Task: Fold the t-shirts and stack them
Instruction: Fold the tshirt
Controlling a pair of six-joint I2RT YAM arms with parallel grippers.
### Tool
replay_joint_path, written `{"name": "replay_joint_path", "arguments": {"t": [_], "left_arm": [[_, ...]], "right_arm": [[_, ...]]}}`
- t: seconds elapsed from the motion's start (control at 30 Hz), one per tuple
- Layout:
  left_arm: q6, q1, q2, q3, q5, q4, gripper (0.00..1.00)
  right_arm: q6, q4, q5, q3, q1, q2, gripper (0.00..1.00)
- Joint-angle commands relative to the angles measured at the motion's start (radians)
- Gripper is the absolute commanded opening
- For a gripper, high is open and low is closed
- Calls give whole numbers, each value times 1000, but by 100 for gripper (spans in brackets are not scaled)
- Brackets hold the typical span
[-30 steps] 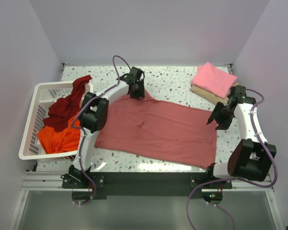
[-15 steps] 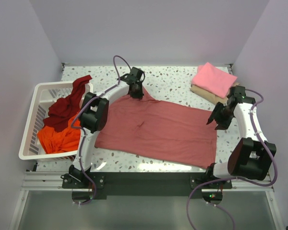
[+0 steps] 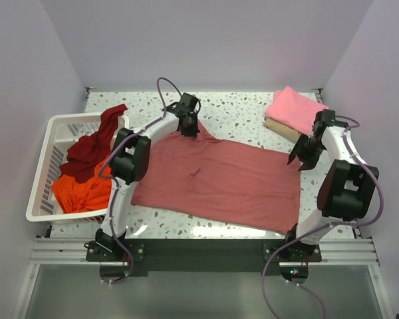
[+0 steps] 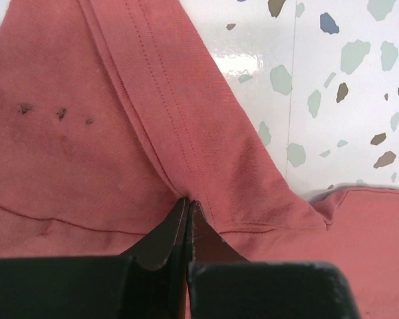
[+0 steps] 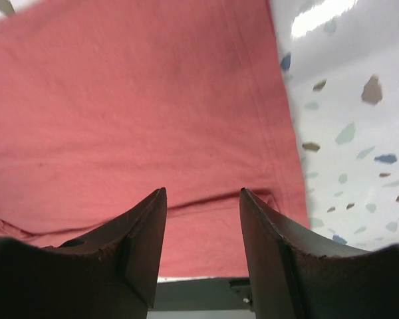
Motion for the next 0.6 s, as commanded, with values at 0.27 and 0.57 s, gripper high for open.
{"name": "replay_joint_path", "arguments": {"t": [0.27,0.57], "left_arm": [[-45,3,-121,-8,60,8,0],[-70,3,-150,0,78,-14,0]], "right_arm": [[0,82,102,234,-62,194,49],[21,145,90,295,-84,335,40]]}}
